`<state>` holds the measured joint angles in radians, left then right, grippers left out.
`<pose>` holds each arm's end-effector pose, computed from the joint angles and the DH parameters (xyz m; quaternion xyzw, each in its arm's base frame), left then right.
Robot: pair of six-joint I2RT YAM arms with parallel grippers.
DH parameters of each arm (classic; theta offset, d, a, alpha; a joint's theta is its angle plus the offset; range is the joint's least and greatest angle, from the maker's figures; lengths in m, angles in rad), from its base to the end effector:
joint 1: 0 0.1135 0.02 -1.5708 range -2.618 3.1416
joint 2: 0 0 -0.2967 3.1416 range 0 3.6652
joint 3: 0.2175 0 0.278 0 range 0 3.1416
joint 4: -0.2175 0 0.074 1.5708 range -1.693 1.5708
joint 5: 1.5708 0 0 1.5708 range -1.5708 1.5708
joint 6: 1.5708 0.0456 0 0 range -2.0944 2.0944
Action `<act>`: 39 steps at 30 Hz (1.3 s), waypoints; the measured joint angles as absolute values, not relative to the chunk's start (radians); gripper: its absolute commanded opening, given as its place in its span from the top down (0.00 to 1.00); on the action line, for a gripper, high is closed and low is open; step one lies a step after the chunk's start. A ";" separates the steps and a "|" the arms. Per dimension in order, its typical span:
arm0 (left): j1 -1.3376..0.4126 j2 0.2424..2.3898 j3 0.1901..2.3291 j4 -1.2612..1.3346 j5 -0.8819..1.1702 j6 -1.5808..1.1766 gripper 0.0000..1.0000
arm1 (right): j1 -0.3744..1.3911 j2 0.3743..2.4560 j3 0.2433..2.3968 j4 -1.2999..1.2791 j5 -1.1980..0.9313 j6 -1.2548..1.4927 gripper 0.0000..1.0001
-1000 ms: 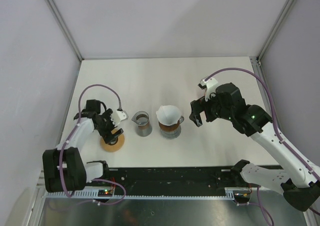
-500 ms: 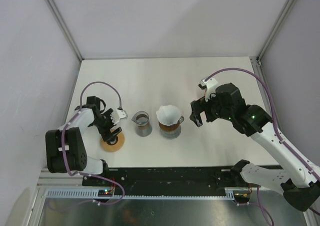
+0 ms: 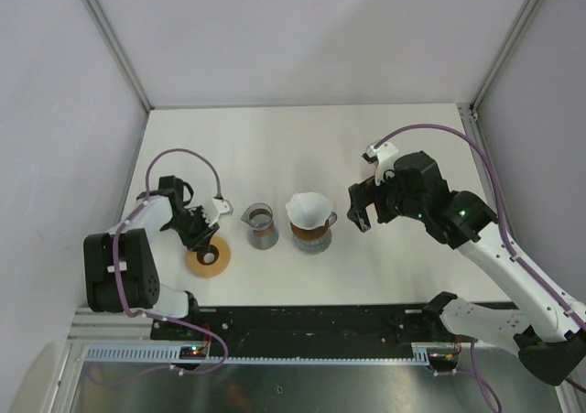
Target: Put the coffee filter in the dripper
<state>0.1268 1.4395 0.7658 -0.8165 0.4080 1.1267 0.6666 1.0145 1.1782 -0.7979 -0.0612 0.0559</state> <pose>0.2404 0.0124 0.1697 0.4762 0.8548 -0.1408 0.1507 0.1693 0.1368 0.3981 -0.2813 0.8465 0.1850 0.4124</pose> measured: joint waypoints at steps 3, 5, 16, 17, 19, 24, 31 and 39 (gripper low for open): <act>0.127 1.431 0.777 -0.820 0.415 1.084 1.00 | 0.667 1.015 1.178 -0.797 -0.061 0.056 0.01; 0.126 1.416 0.801 -0.826 0.423 1.047 1.00 | 0.667 1.015 1.178 -0.797 -0.061 0.056 0.01; 0.123 1.279 1.026 -0.898 0.458 0.915 1.00 | 0.672 1.022 1.178 -0.795 -0.062 0.056 0.01; 0.120 1.275 1.050 -0.910 0.462 0.907 1.00 | 0.672 1.024 1.178 -0.795 -0.062 0.056 0.01; 0.094 1.275 1.107 -0.940 0.463 0.886 1.00 | 0.673 1.029 1.178 -0.795 -0.062 0.056 0.01; -0.114 1.281 1.238 -0.974 0.441 0.818 1.00 | 0.677 1.036 1.178 -0.795 -0.062 0.059 0.01; -0.358 1.385 1.354 -1.015 0.406 0.750 1.00 | 0.679 1.035 1.178 -0.799 -0.058 0.060 0.01; -0.414 1.521 1.375 -1.046 0.357 0.731 1.00 | 0.679 1.025 1.178 -0.820 -0.038 0.060 0.01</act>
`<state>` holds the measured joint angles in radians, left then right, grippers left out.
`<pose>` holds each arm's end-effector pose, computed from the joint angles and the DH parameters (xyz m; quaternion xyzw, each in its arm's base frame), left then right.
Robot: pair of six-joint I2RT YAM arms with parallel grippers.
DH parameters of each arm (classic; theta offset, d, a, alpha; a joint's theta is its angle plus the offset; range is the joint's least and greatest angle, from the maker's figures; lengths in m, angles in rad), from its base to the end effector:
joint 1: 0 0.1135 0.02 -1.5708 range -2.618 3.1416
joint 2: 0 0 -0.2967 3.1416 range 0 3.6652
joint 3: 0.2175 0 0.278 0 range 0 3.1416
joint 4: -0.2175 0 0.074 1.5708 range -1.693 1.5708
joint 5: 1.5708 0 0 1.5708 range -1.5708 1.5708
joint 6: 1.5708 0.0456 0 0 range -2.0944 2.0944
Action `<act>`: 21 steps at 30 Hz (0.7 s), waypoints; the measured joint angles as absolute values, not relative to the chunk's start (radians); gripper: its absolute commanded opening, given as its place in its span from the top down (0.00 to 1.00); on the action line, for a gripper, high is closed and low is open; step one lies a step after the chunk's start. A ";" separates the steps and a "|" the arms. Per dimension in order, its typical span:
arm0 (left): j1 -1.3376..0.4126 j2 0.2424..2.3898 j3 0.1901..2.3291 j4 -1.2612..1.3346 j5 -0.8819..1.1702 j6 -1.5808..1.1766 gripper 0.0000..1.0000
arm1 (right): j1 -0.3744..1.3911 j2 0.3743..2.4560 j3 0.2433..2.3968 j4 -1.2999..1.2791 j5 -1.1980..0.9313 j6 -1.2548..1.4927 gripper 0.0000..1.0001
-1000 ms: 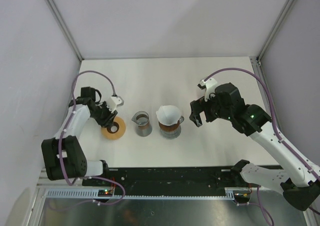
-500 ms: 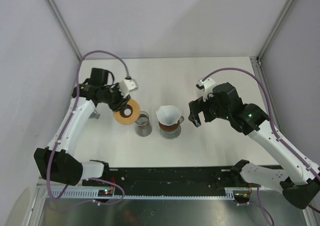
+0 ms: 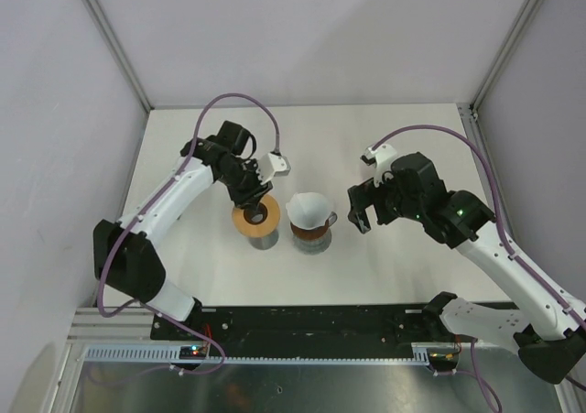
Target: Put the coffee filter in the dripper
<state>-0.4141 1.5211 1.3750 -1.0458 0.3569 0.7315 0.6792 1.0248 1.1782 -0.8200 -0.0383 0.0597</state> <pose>0.2918 -0.1456 0.3212 0.5519 0.7941 -0.1429 0.2105 0.1693 0.1389 0.3939 -0.2821 0.8540 0.1738 0.4011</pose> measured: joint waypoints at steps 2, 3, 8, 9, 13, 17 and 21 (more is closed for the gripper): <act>-0.422 1.535 1.375 -1.053 0.347 0.731 1.00 | 0.679 1.022 1.178 -0.824 -0.034 0.060 0.01; -0.426 1.540 1.375 -1.057 0.344 0.731 1.00 | 0.679 1.021 1.178 -0.826 -0.033 0.060 0.01; -0.433 1.559 1.378 -1.062 0.339 0.730 1.00 | 0.679 1.019 1.178 -0.839 -0.031 0.060 0.01; -0.433 1.562 1.380 -1.061 0.336 0.729 1.00 | 0.679 1.019 1.178 -0.842 -0.031 0.060 0.01; -0.433 1.575 1.385 -1.061 0.325 0.729 1.00 | 0.679 1.015 1.178 -0.845 -0.031 0.060 0.01; -0.433 1.596 1.399 -1.068 0.325 0.722 0.99 | 0.679 1.013 1.178 -0.848 -0.031 0.060 0.01; -0.433 1.610 1.415 -1.068 0.326 0.722 0.94 | 0.680 1.013 1.178 -0.852 -0.031 0.060 0.01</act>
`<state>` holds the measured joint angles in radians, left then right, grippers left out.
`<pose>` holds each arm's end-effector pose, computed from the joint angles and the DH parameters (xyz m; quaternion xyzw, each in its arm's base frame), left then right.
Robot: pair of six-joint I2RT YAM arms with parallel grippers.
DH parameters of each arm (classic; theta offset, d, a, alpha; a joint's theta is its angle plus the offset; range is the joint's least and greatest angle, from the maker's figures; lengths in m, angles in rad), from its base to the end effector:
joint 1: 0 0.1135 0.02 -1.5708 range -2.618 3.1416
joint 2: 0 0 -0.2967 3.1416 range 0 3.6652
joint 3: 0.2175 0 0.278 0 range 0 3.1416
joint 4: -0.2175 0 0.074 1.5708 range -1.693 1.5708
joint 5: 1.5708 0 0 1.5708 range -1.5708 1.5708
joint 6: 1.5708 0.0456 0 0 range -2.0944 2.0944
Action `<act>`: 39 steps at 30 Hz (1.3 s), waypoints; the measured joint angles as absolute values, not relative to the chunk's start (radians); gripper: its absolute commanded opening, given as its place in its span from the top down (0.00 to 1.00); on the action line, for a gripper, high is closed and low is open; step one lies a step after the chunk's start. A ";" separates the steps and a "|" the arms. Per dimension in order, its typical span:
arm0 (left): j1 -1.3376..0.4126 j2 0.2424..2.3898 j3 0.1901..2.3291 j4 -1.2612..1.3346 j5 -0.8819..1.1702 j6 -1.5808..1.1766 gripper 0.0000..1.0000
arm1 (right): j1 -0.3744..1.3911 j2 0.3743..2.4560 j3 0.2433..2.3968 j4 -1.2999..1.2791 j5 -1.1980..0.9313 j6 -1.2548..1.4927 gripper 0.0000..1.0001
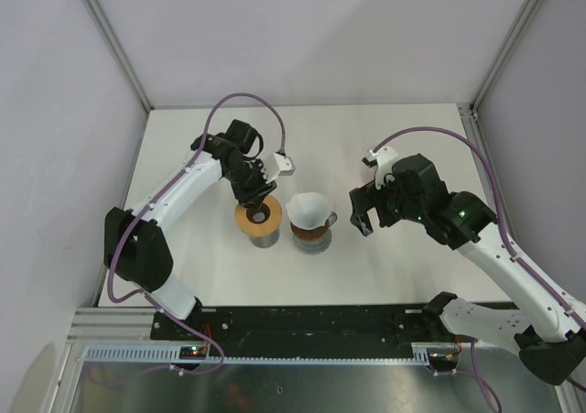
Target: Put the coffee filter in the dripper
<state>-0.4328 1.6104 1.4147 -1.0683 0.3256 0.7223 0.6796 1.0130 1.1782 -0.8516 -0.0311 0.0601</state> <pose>0.3071 -0.1580 0.3043 0.5532 0.8035 -0.1368 0.1723 0.1650 0.1352 0.3933 -0.2818 0.8587 0.1678 0.3939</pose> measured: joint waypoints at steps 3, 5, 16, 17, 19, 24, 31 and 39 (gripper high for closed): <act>-0.433 1.619 1.422 -1.068 0.327 0.722 0.77 | 0.680 1.013 1.178 -0.857 -0.031 0.060 0.01; -0.433 1.623 1.423 -1.068 0.330 0.722 0.63 | 0.680 1.013 1.178 -0.858 -0.031 0.060 0.01; -0.433 1.625 1.448 -1.068 0.333 0.722 0.29 | 0.680 1.013 1.178 -0.863 -0.031 0.060 0.01; -0.433 1.625 1.454 -1.067 0.333 0.722 0.27 | 0.681 1.013 1.177 -0.862 -0.031 0.060 0.01; -0.433 1.625 1.463 -1.067 0.333 0.722 0.25 | 0.682 1.013 1.175 -0.863 -0.031 0.064 0.01; -0.431 1.623 1.466 -1.065 0.332 0.723 0.23 | 0.685 1.013 1.171 -0.863 -0.031 0.071 0.01; -0.348 1.536 1.466 -1.064 0.348 0.706 0.18 | 0.685 1.013 1.171 -0.863 -0.031 0.071 0.01; -0.106 1.412 1.400 -1.008 0.328 0.583 0.13 | 0.686 1.013 1.167 -0.862 -0.031 0.070 0.01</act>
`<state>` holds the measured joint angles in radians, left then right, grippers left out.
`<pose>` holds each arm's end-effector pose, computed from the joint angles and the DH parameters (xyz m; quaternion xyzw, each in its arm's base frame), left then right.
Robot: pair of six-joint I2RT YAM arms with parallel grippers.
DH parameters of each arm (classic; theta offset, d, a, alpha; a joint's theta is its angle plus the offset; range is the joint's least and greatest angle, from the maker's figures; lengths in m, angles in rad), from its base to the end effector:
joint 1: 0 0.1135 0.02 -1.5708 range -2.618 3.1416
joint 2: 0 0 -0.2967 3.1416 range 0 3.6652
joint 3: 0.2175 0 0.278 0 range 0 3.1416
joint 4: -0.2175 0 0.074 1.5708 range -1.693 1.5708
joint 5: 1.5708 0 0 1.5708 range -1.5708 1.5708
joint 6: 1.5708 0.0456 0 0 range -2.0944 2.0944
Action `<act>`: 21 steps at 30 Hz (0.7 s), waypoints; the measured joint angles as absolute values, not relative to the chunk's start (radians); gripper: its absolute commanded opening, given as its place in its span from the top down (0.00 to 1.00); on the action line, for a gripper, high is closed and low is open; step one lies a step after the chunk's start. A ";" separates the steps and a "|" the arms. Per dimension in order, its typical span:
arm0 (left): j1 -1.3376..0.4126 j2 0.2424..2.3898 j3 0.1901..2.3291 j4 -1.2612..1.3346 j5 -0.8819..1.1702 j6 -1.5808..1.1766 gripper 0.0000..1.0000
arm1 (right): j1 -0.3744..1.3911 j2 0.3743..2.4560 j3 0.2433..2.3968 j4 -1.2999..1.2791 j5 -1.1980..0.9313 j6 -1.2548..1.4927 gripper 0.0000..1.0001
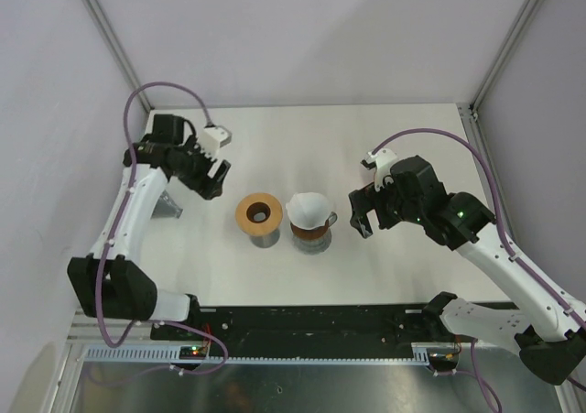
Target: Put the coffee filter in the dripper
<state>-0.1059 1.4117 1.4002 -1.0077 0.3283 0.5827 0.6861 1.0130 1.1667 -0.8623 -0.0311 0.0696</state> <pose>0.3032 -0.0470 0.3635 0.3623 0.8785 -0.0894 0.2982 0.1638 0.1359 0.3882 -0.2818 0.8636 0.1673 0.3831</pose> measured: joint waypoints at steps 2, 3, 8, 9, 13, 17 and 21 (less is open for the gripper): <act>-0.052 1.368 1.330 -0.986 0.304 0.562 0.13 | 0.686 1.013 1.167 -0.862 -0.031 0.069 0.01; -0.022 1.345 1.296 -0.970 0.284 0.555 0.13 | 0.686 1.013 1.167 -0.862 -0.031 0.068 0.01; 0.089 1.280 1.172 -0.887 0.177 0.550 0.13 | 0.686 1.013 1.167 -0.861 -0.031 0.066 0.01; 0.104 1.280 1.159 -0.871 0.161 0.550 0.13 | 0.686 1.013 1.167 -0.861 -0.032 0.066 0.01; 0.170 1.288 1.108 -0.788 0.117 0.557 0.13 | 0.686 1.013 1.167 -0.862 -0.032 0.066 0.01; 0.238 1.327 1.105 -0.719 0.105 0.560 0.13 | 0.686 1.014 1.167 -0.862 -0.033 0.066 0.01; 0.310 1.378 1.101 -0.651 0.110 0.559 0.13 | 0.686 1.021 1.167 -0.862 -0.033 0.067 0.01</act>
<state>0.3096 1.3777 1.1011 -0.6510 0.1101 0.5591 0.6861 1.0206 1.1667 -0.8616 -0.0326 0.0666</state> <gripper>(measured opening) 0.873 0.993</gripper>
